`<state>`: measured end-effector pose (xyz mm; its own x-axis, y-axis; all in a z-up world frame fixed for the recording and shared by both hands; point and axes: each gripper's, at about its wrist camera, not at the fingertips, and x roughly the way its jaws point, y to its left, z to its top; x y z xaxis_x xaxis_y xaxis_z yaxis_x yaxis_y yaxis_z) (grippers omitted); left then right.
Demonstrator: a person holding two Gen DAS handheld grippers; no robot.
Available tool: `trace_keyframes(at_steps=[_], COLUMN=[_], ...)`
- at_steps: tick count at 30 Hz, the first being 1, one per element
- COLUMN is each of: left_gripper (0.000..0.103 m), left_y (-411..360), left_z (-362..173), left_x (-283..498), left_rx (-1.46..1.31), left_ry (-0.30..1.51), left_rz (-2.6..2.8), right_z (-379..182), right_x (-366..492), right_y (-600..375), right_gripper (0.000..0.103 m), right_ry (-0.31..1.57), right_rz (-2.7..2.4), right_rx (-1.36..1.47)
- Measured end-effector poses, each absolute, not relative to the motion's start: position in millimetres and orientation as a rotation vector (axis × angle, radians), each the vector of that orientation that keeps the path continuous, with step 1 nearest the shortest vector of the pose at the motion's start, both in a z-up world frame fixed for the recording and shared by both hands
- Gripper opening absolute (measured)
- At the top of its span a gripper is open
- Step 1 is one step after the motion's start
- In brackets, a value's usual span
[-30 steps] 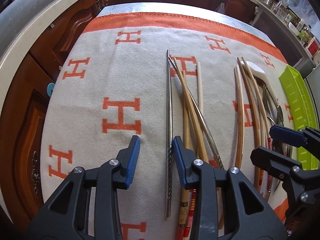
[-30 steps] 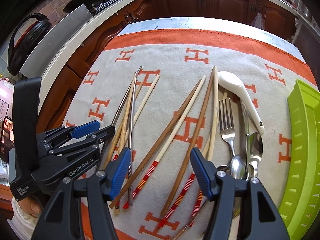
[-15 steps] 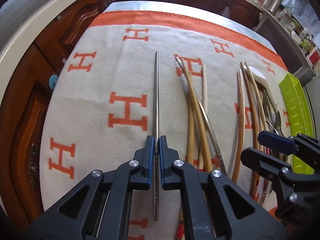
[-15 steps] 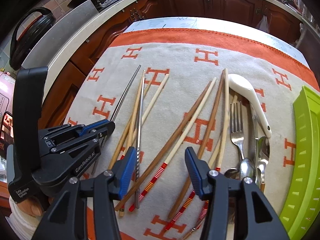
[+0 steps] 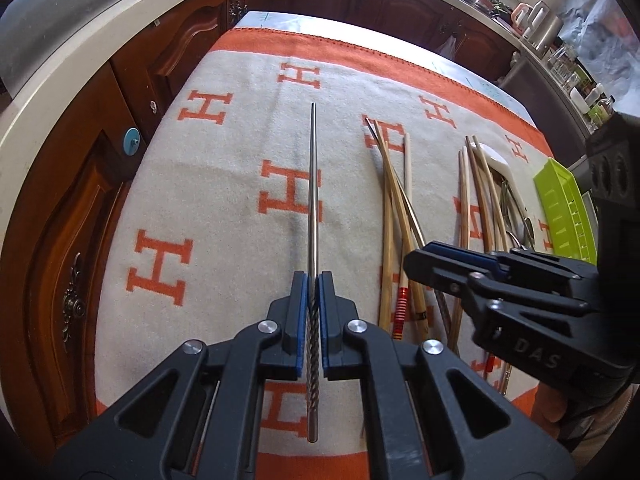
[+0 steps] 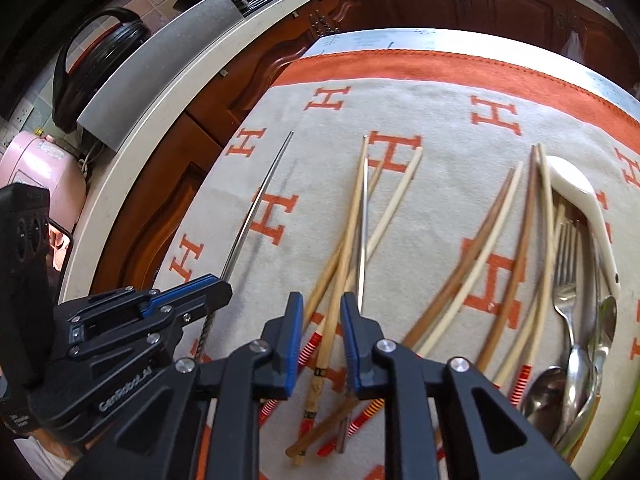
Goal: Organize utensils
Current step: 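Grasp a wooden chopstick with the right tool while the left tool holds the metal chopstick, then carry both chopsticks into the lime-green tray and open both tools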
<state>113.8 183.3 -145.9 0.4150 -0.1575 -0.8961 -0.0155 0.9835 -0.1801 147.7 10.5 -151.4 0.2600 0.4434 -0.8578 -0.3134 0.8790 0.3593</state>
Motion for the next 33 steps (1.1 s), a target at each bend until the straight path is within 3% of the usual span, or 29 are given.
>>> trace_keyframes(at_steps=[10, 14, 25, 33], left_gripper=[0.003, 0.003, 0.003, 0.003], left_y=[192.5, 193.1, 180.5, 127.3], left_z=[-149.1, -149.1, -121.6, -92.8], left_x=[112.1, 110.5, 95.7, 78.2], left_rx=[-0.199, -0.204, -0.231, -0.215], left_ry=[1.144, 1.146, 1.108, 1.088], left_rz=[-0.1, -0.104, -0.121, -0.171], right_z=[-161.8, -161.2, -132.6, -102.9], right_x=[149.3, 149.3, 139.0, 110.1], right_y=[27.3, 29.3, 5.3, -36.9], right_gripper=[0.014, 0.006, 0.006, 0.006], right_ry=[1.235, 1.217, 1.183, 1.133], right_rz=[0.413, 0.39, 0.46, 0.437], right_rx=[0.014, 0.002, 0.212, 0.291])
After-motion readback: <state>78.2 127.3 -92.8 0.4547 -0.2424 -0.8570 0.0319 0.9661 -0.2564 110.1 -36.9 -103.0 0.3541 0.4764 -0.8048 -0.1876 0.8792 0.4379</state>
